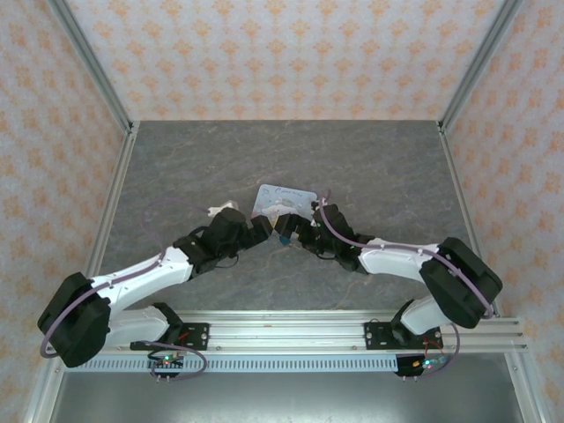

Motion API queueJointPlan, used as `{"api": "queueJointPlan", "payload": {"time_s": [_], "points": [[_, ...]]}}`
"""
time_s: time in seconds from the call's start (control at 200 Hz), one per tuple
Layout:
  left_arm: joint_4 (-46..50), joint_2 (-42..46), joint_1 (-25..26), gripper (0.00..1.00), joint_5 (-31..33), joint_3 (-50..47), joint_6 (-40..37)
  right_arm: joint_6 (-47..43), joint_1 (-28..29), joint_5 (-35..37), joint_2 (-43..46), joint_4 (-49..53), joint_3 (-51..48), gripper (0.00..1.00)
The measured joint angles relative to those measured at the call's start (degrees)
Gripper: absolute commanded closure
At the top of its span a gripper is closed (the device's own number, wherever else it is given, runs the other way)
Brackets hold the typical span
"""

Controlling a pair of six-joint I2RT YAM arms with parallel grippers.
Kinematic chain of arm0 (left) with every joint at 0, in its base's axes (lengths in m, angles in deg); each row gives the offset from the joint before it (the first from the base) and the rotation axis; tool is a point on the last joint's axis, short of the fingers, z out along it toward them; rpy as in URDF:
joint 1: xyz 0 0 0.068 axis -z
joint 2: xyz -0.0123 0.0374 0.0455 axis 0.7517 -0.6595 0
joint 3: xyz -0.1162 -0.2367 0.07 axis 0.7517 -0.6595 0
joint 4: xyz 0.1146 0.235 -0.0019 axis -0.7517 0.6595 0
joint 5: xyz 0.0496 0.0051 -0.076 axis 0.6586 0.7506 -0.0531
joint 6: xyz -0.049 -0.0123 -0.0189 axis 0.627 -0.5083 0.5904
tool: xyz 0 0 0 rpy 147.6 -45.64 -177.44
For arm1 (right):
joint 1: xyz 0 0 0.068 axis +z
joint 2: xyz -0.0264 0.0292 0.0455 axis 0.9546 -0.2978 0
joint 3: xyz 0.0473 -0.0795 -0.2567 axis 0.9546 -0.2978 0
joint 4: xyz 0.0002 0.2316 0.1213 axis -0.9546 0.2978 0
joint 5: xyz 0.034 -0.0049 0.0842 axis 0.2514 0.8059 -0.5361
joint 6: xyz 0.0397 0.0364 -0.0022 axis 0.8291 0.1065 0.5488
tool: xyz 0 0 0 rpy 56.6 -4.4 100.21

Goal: Unlock the padlock with the key

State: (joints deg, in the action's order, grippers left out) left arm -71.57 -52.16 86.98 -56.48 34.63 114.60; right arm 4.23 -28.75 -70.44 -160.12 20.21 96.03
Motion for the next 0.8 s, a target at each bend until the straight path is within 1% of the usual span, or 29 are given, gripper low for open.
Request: {"api": "queueJointPlan", "payload": {"time_s": [0.13,0.24,0.52,0.646,0.801], "points": [[4.50,-0.13,0.00,0.00,3.32,3.13,-2.08,-0.11,-0.20,0.46,-0.76,0.68,1.44,0.01],[5.29,-0.11,0.00,0.00,7.17,6.08,-3.74,-1.09,-0.70,1.09,-3.43,2.73,3.80,0.01],[5.29,-0.02,0.00,0.00,15.26,7.23,-6.84,-3.82,-6.56,1.51,-7.06,8.20,8.59,0.01],[5.31,-1.01,-0.04,0.00,17.31,7.87,-7.87,-5.86,-8.76,1.51,-7.74,11.06,11.34,0.01],[5.38,-4.98,-0.94,0.00,18.23,11.10,-8.17,-8.81,-9.14,1.42,-7.10,13.57,11.96,0.00]]}}
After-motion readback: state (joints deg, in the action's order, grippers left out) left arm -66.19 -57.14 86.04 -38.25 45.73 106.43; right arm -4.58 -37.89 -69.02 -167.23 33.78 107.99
